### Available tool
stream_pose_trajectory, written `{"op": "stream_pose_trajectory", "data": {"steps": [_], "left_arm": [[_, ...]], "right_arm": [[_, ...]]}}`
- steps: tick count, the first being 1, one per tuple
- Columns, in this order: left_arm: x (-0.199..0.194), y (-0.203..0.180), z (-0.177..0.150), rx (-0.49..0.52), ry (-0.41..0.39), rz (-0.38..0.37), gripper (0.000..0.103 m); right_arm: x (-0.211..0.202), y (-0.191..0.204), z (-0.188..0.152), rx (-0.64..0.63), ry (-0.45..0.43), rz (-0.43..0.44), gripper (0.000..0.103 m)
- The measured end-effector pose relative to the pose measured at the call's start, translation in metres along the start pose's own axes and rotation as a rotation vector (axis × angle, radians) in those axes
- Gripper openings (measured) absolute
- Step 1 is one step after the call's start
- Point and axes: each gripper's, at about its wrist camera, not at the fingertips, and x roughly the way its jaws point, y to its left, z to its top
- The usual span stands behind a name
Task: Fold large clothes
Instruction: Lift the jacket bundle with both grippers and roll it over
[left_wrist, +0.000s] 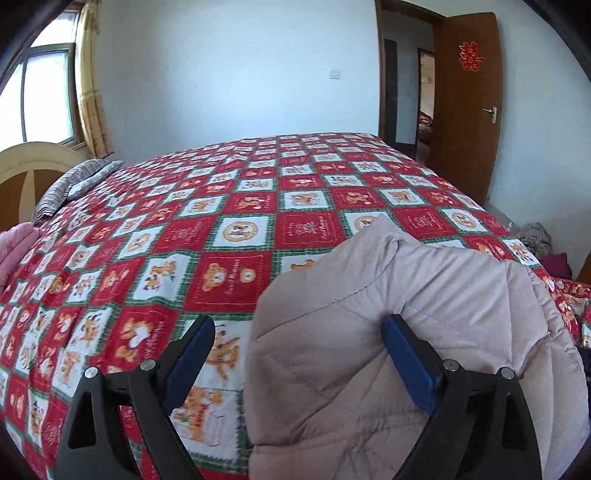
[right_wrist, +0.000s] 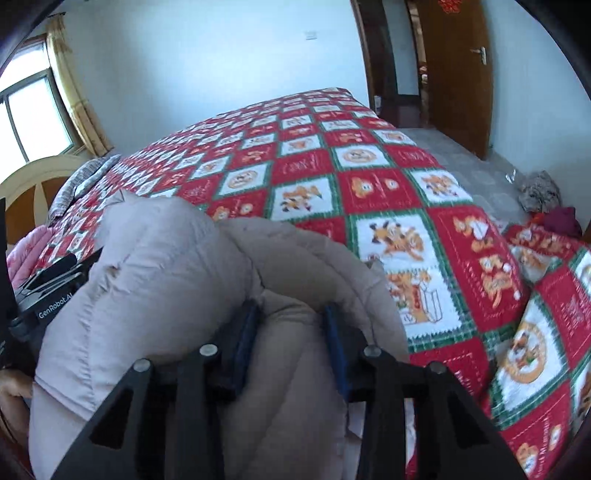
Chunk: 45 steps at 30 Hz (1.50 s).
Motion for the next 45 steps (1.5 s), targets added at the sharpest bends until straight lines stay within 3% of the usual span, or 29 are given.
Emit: {"op": "stream_pose_trajectory", "data": {"steps": [4, 8, 12, 14, 16, 17, 18, 21, 24, 27, 30, 33, 34, 36, 39, 45], "left_arm": [[0.008, -0.006, -0.006, -0.007, -0.018, -0.003, 0.093], [0.029, 0.000, -0.005, -0.053, 0.063, -0.071, 0.094], [0.021, 0.017, -0.001, -0.067, 0.159, -0.143, 0.096], [0.002, 0.039, 0.001, -0.130, 0.176, -0.182, 0.096], [-0.025, 0.070, -0.004, -0.224, 0.136, -0.231, 0.096], [-0.033, 0.080, -0.007, -0.258, 0.129, -0.253, 0.096], [-0.041, 0.092, -0.013, -0.303, 0.130, -0.301, 0.096], [-0.038, 0.100, -0.031, -0.391, 0.170, -0.408, 0.096], [-0.021, 0.084, -0.049, -0.419, 0.248, -0.516, 0.096], [-0.012, 0.075, -0.069, -0.539, 0.260, -0.661, 0.096], [-0.008, 0.068, -0.073, -0.538, 0.273, -0.760, 0.096], [-0.008, 0.064, -0.074, -0.457, 0.243, -0.830, 0.100], [-0.005, 0.062, -0.076, -0.456, 0.247, -0.855, 0.101], [-0.001, 0.058, -0.077, -0.462, 0.244, -0.868, 0.102], [-0.006, 0.043, -0.074, -0.372, 0.206, -0.898, 0.102], [0.009, 0.035, -0.073, -0.348, 0.203, -0.881, 0.102]], "right_arm": [[0.004, 0.004, -0.007, -0.002, -0.024, -0.038, 0.040], [0.012, 0.000, -0.001, 0.027, -0.008, -0.027, 0.040], [-0.005, -0.012, 0.004, 0.056, 0.012, 0.041, 0.044], [-0.032, -0.029, 0.006, 0.125, -0.022, 0.097, 0.057], [-0.067, -0.045, 0.004, 0.175, -0.121, 0.126, 0.080], [-0.078, -0.051, 0.003, 0.179, -0.146, 0.130, 0.100], [-0.087, -0.056, 0.001, 0.176, -0.152, 0.135, 0.103], [-0.081, -0.058, -0.005, 0.160, -0.064, 0.188, 0.103], [-0.059, -0.046, -0.014, 0.131, 0.013, 0.192, 0.103], [-0.040, -0.045, -0.026, 0.162, 0.064, 0.191, 0.103], [-0.033, -0.051, -0.032, 0.193, 0.097, 0.262, 0.103], [-0.021, -0.051, -0.043, 0.242, 0.183, 0.464, 0.103], [-0.018, -0.051, -0.046, 0.254, 0.183, 0.490, 0.103], [-0.016, -0.045, -0.043, 0.220, 0.160, 0.477, 0.103], [-0.010, -0.038, -0.037, 0.197, 0.145, 0.481, 0.103], [0.005, -0.024, -0.030, 0.164, 0.150, 0.465, 0.103]]}}
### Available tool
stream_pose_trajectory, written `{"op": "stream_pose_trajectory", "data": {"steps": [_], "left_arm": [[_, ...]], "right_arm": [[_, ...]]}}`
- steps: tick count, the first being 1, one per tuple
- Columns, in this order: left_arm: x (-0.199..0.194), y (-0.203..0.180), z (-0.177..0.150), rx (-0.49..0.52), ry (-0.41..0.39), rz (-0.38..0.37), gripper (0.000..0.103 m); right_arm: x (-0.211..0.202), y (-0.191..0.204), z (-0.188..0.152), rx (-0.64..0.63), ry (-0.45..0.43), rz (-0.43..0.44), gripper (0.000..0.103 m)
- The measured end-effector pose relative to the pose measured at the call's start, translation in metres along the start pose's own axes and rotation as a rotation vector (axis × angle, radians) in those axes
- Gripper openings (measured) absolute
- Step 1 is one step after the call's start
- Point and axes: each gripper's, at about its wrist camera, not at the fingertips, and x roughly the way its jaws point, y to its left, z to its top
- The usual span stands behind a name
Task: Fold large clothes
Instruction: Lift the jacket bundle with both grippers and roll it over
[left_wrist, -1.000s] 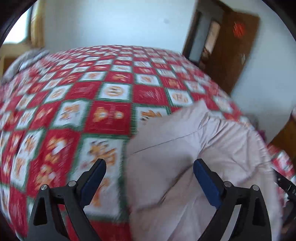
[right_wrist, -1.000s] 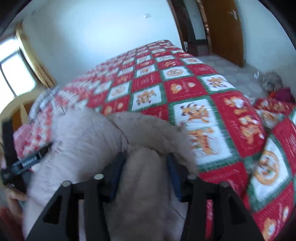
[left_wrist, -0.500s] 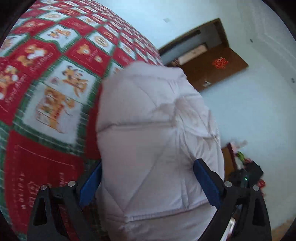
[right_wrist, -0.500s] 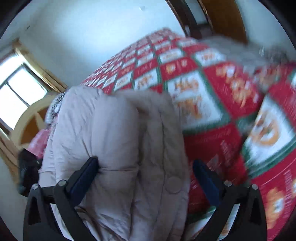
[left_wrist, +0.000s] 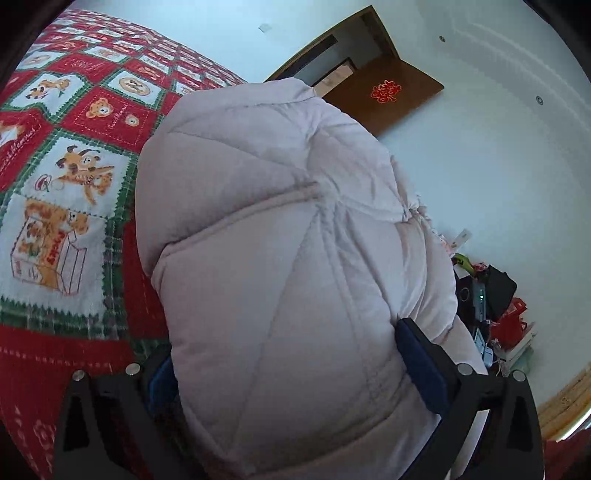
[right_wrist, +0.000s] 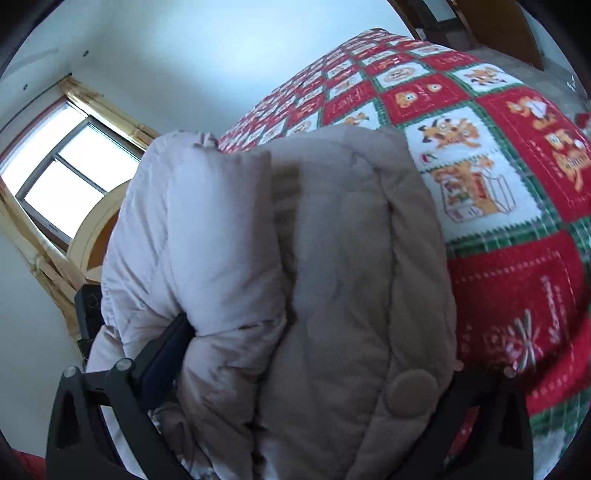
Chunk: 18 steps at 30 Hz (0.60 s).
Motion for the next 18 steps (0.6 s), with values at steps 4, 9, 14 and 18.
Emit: {"op": "stream_pose_trajectory", "data": {"steps": [4, 9, 14, 18], "left_arm": [[-0.002, -0.012, -0.004, 0.022, 0.006, 0.017, 0.102], [-0.018, -0.033, -0.026, 0.036, 0.011, -0.016, 0.100], [-0.052, -0.064, -0.053, 0.058, -0.025, -0.088, 0.100], [-0.069, -0.100, -0.059, 0.079, -0.046, -0.182, 0.100]], "right_arm": [[0.006, 0.009, -0.003, -0.026, 0.036, 0.000, 0.103], [-0.001, 0.028, -0.027, 0.029, 0.103, 0.106, 0.078], [-0.030, 0.058, -0.074, 0.033, 0.067, 0.156, 0.068], [-0.067, 0.080, -0.093, 0.065, -0.005, 0.254, 0.063]]}}
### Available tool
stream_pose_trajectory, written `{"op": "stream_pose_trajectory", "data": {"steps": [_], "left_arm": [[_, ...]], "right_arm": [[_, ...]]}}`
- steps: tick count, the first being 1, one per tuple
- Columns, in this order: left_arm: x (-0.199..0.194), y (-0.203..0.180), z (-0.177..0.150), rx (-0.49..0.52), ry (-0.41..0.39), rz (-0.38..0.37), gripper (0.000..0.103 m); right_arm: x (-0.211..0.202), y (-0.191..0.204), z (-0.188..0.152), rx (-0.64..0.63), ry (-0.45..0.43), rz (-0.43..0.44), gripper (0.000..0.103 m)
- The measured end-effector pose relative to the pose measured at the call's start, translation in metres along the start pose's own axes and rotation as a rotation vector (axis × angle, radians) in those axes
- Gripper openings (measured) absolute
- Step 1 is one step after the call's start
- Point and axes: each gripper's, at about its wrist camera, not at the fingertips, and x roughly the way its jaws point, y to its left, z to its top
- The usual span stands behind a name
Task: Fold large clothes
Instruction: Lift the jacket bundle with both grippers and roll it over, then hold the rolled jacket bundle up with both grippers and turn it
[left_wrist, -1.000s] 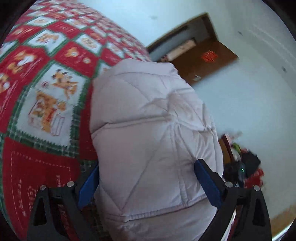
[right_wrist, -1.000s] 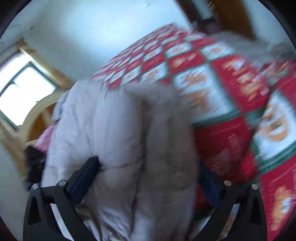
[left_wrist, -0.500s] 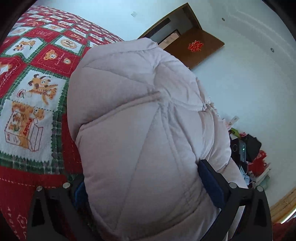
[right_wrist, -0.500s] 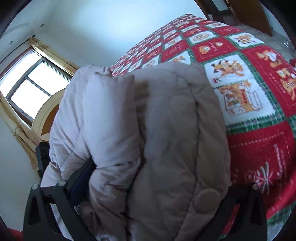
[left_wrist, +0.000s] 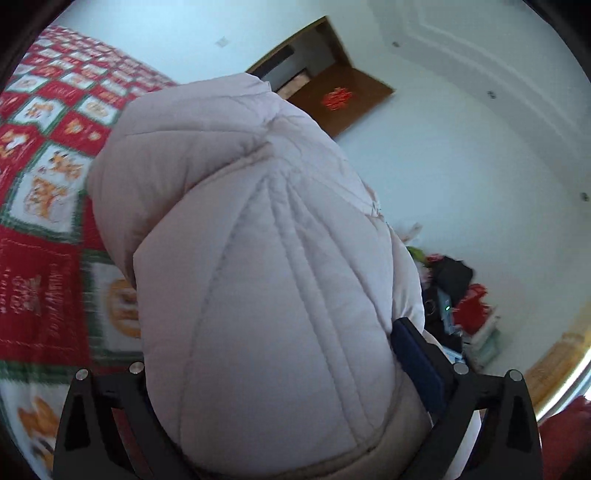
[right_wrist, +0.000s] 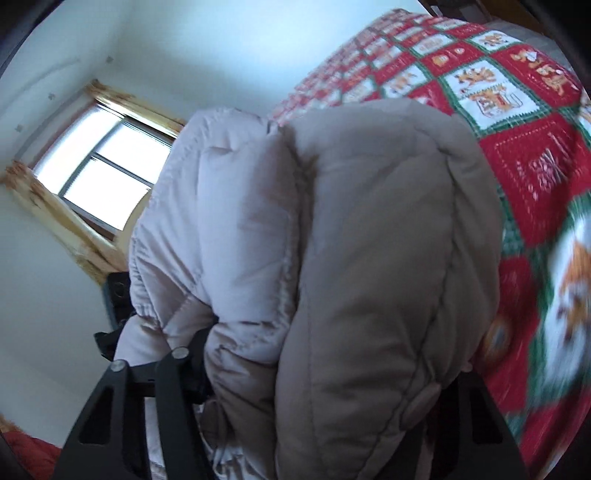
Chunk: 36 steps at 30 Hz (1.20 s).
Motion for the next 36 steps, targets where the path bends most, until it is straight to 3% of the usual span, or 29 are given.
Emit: {"op": "stream_pose_trajectory", "data": {"steps": [6, 11, 14, 16, 19, 23, 25, 26, 27, 30, 36], "left_arm": [[0.011, -0.078, 0.024, 0.122, -0.006, -0.153, 0.100], [0.079, -0.162, 0.045, 0.184, 0.061, -0.366, 0.100], [0.146, -0.204, 0.046, 0.209, 0.147, -0.424, 0.100], [0.185, -0.217, 0.042, 0.223, 0.198, -0.395, 0.100], [0.248, -0.219, 0.034, 0.241, 0.282, -0.268, 0.100], [0.326, -0.189, 0.017, 0.284, 0.408, -0.014, 0.100], [0.353, -0.170, 0.005, 0.318, 0.447, 0.124, 0.100], [0.359, -0.160, 0.003, 0.326, 0.450, 0.157, 0.102], [0.361, -0.149, 0.004, 0.312, 0.427, 0.158, 0.102], [0.359, -0.142, -0.001, 0.319, 0.404, 0.193, 0.102], [0.334, -0.157, -0.008, 0.398, 0.381, 0.260, 0.102]], "right_arm": [[-0.087, 0.051, -0.005, -0.051, -0.187, 0.010, 0.061], [-0.207, 0.095, -0.008, -0.126, -0.386, -0.143, 0.061], [-0.264, 0.095, -0.009, -0.118, -0.464, -0.275, 0.061], [-0.287, 0.075, -0.010, -0.075, -0.499, -0.343, 0.061], [-0.301, 0.017, -0.008, 0.037, -0.524, -0.378, 0.061], [-0.288, -0.084, -0.003, 0.189, -0.512, -0.416, 0.057], [-0.274, -0.118, 0.001, 0.213, -0.480, -0.506, 0.056], [-0.267, -0.131, 0.003, 0.202, -0.465, -0.575, 0.056], [-0.264, -0.139, 0.005, 0.187, -0.468, -0.588, 0.060], [-0.262, -0.155, 0.013, 0.187, -0.463, -0.609, 0.074], [-0.295, -0.157, 0.015, 0.200, -0.415, -0.625, 0.083]]}}
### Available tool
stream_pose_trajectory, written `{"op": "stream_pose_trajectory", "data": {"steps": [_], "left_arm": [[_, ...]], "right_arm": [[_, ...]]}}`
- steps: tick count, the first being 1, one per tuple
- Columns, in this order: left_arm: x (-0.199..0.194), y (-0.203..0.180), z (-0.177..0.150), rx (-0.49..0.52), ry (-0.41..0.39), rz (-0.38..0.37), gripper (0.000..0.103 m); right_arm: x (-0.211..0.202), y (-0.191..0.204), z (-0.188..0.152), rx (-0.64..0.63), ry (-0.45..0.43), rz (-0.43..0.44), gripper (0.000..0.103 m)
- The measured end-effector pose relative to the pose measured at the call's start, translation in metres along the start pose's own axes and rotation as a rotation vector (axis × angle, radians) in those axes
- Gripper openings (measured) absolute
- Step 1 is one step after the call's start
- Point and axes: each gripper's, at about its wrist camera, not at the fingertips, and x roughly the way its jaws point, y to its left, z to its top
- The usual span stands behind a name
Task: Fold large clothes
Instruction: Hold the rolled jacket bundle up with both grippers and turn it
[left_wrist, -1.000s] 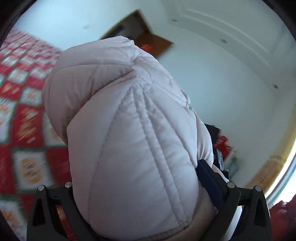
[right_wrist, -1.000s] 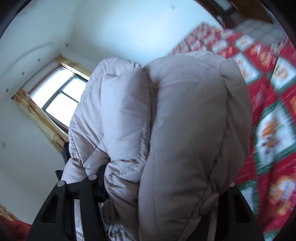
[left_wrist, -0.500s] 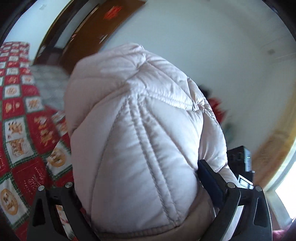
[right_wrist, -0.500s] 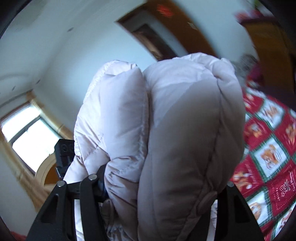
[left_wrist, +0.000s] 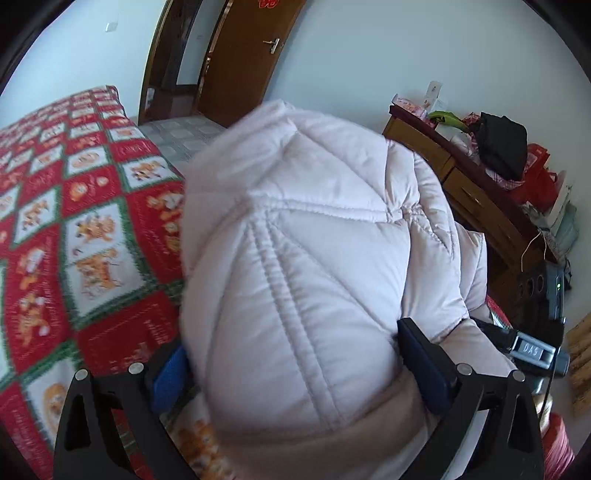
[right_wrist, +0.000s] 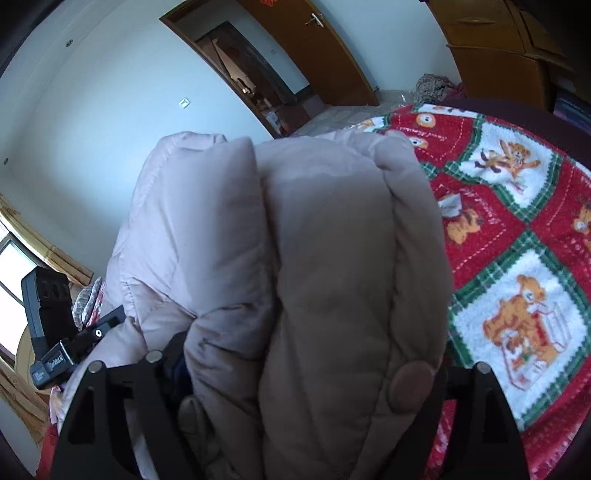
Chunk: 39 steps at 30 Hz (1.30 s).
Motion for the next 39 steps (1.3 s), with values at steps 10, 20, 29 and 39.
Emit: {"op": "stream_pose_trajectory", "data": {"steps": [10, 20, 29, 39], "left_arm": [[-0.054, -0.033, 0.019, 0.132, -0.157, 0.132, 0.102], [0.005, -0.073, -0.017, 0.227, -0.130, 0.316, 0.102], [0.020, -0.073, -0.032, 0.288, -0.166, 0.300, 0.102], [0.027, -0.074, -0.032, 0.287, -0.116, 0.316, 0.102]], "right_arm": [[-0.123, 0.037, 0.010, -0.225, -0.289, -0.139, 0.073], [-0.012, 0.036, 0.005, -0.156, -0.070, -0.245, 0.056], [-0.016, 0.013, -0.030, -0.067, -0.139, -0.253, 0.058], [-0.014, 0.022, -0.032, -0.089, -0.156, -0.365, 0.059]]}}
